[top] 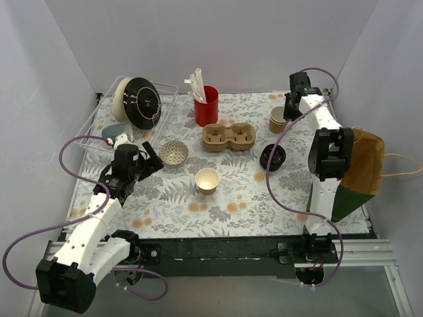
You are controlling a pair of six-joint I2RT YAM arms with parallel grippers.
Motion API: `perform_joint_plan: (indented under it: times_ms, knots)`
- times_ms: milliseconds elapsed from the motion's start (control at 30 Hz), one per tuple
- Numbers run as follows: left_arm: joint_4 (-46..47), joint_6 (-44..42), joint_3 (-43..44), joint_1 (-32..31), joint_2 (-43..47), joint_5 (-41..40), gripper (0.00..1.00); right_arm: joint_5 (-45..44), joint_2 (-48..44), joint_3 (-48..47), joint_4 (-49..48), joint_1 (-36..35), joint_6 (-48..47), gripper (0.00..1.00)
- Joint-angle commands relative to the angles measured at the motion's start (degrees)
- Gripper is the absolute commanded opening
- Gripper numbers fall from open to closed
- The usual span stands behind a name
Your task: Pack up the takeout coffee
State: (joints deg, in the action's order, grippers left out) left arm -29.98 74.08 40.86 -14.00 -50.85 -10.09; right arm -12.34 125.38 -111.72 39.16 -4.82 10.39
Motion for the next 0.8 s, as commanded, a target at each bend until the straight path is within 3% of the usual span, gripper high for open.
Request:
perform_joint_plan:
  times_ms: [0,200,500,767]
  knots:
    - [-0.1,-0.7,0.1,0.1,1.3,-1.0,0.98,-1.0,-2.8,-0.5,0.6,0.4,0.6,0.34]
    - [0.3,-1.2,-0.1,0.1,2.0,-0.5,0.98,-0.8,-11.3,1.0,2.2,0.3,1.0,0.49]
    - [1.1,-2.2,-0.4,0.1,3.1,2.4,0.98,1.0,-31.1,21.1,-3.8,-4.8,1.7,0.5]
    - [1.8,-2.5,-0.8,0.2,3.2,4.1,0.98,-3.2,-43.2,39.9,-10.0,-15.9,6.6,0.5]
